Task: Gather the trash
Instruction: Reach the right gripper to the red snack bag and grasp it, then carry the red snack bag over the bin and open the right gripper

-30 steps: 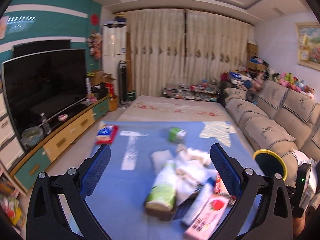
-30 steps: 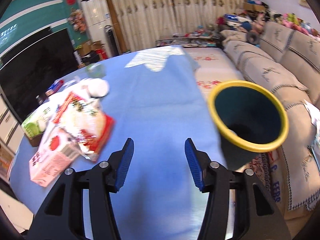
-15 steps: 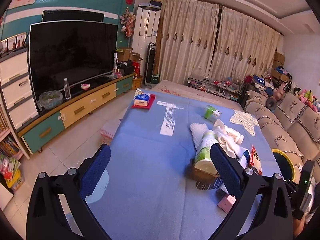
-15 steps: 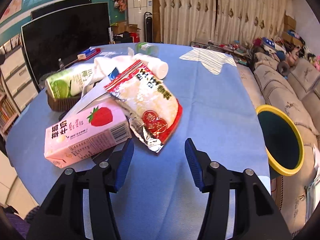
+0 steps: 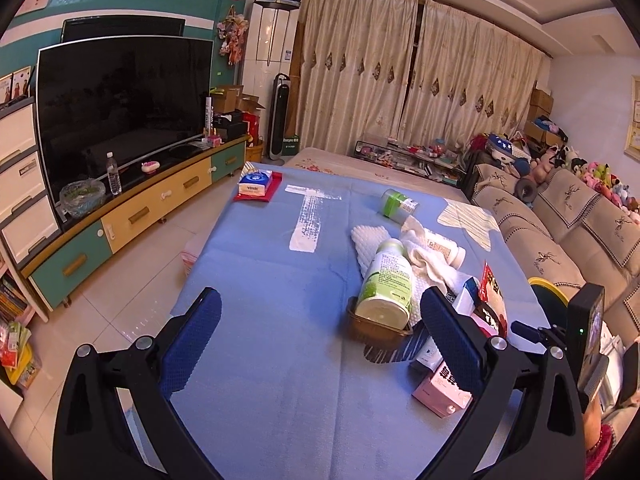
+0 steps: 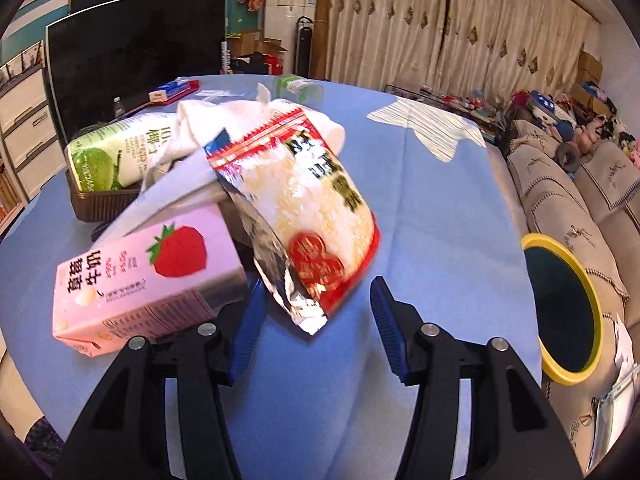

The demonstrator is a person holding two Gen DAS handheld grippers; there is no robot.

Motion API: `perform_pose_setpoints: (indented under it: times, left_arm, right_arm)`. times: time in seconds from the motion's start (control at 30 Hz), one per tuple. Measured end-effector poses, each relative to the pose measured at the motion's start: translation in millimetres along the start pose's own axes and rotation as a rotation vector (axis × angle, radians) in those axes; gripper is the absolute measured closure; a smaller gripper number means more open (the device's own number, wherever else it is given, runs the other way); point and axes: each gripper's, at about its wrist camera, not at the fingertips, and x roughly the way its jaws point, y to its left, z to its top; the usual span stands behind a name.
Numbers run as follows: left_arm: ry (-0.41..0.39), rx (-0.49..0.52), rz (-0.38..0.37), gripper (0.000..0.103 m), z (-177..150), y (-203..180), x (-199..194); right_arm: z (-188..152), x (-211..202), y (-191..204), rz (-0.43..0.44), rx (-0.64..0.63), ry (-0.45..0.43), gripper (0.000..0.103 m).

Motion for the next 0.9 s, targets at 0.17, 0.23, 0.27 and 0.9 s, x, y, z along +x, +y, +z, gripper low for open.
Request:
perform_pose_setpoints:
  times: [0.17,0.23,0.27,0.9]
  left_arm:
    - [0.008,0.003,-0.004,0.005,-4,2,3]
    - [0.011,0.005,-0.003,0.005,-4,2,4]
    - [0.014,0.004,-0.002,0.005,-4,3,5]
    - [0.01,0.023,-0.026,0.005,-7,-7,6]
  right_arm:
    - [6,7,4,-0.002,-0.017,0.025,0.059]
    - [6,6,0,0.011,-0.002,0.029,0.067]
    - [6,5,-3,0.027,0.013,0.032,0.071]
    - [-4,-53,-71,0.193,0.274,-0.067,0.098]
